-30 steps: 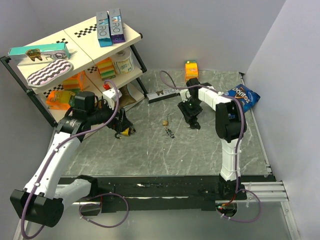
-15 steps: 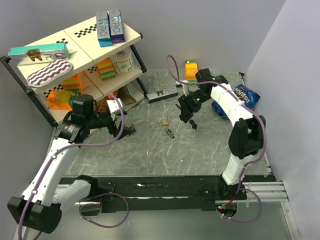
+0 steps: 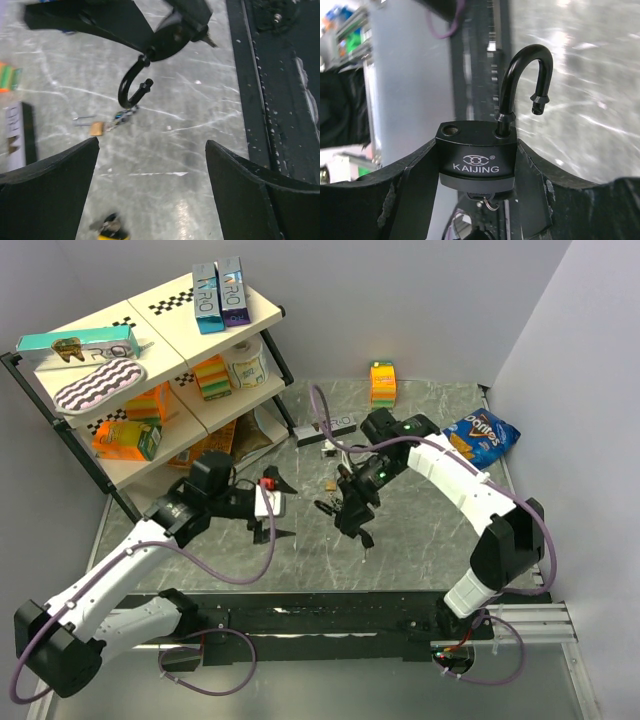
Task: Lock with the key
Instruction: Pick up the lock from the center of the board, then lock the lock.
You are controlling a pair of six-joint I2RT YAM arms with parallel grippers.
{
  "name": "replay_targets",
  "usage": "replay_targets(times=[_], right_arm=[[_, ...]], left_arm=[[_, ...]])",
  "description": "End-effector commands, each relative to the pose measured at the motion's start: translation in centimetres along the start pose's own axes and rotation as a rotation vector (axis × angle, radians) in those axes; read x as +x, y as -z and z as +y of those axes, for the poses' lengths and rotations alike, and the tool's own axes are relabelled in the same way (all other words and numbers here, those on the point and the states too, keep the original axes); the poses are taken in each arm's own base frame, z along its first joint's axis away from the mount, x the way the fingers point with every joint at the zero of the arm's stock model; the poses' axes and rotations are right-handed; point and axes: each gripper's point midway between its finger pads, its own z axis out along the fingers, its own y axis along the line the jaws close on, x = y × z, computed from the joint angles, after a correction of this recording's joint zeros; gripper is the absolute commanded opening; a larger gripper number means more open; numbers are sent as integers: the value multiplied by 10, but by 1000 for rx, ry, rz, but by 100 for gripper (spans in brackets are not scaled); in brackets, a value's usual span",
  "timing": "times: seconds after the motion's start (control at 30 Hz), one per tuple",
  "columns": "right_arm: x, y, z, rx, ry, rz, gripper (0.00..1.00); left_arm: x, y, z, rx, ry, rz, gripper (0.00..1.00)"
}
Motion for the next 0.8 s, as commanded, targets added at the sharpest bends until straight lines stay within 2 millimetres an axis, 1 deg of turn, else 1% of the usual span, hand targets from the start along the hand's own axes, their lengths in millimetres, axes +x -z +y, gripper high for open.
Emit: replay_targets(times=[0.0,0.03,0.07,0.2,0.27,0.3,0.33,0.43,0.6,0.63,0.73,0.77], right_arm=[[-12,2,65,-164,108,-57,0],[-12,1,69,-179,112,-56,0],[-10,-1,75,-193,118,-49,0],[-3,-10,89,-227,134,-20,0],[0,-14,90,-219,145,2,0],[5,-19,94,-226,157,27,0],[7,-20,94,-223,163,35,0],[11,-26,96,-226,166,53,0],[7,-27,101,-234,176,50,0],[6,-26,102,-235,173,49,0],[6,-27,105,-239,179,54,0],[5,-27,105,-239,180,53,0]], left_arm=[[-6,-15,-10,7,-67,-80,91],[-8,-18,-16,18,-55,-92,90],[-10,-19,-18,13,-60,-106,88],[-15,-26,-30,39,-30,-124,83],[-14,-27,-36,51,-7,-126,79],[-14,-27,-39,57,-6,-126,79],[-15,-27,-41,59,-2,-128,79],[-16,-27,-47,70,12,-131,72],[-14,-28,-59,107,11,-114,55],[-14,-28,-60,110,12,-115,49],[-16,-30,-62,119,19,-116,40],[-16,-31,-63,122,19,-116,39]])
